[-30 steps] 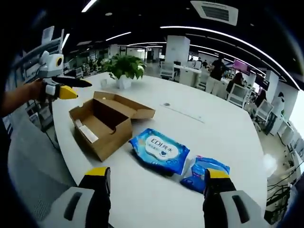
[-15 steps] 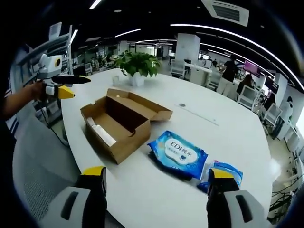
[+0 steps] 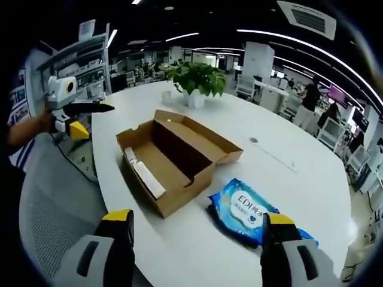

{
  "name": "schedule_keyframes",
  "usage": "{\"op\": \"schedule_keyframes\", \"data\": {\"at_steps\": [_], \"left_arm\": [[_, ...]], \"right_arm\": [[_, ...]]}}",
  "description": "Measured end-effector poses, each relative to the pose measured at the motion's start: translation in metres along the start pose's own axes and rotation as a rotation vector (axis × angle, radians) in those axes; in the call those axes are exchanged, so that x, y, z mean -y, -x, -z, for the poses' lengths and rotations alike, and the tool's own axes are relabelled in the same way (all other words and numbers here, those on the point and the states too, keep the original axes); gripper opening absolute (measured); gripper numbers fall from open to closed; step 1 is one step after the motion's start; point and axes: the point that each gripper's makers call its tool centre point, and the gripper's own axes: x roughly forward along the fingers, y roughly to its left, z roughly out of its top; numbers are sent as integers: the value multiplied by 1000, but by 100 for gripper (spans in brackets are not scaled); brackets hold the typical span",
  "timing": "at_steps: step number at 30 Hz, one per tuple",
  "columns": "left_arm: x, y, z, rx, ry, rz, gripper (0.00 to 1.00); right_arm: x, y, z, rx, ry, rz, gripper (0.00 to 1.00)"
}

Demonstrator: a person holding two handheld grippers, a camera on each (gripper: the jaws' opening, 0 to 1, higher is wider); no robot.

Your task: Operate the shoe box by opening the lid, removing the specified soft item, and placing it in the target area until the item is outside and the box remains undamaged.

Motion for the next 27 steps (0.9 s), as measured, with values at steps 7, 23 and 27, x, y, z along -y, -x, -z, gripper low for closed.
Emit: {"op": "schedule_keyframes", "data": {"at_steps": [7, 23, 27], "left_arm": [[2, 7, 20, -31, -85, -25, 100], [10, 14, 31, -44, -120, -5, 100], [12, 15, 35, -40, -103, 3, 100]], "right_arm": [[-13, -19, -13, -22, 81, -86, 88], [-37, -54, -21, -129, 328, -286, 75], [-43, -62, -20, -159, 390, -333, 71]]}}
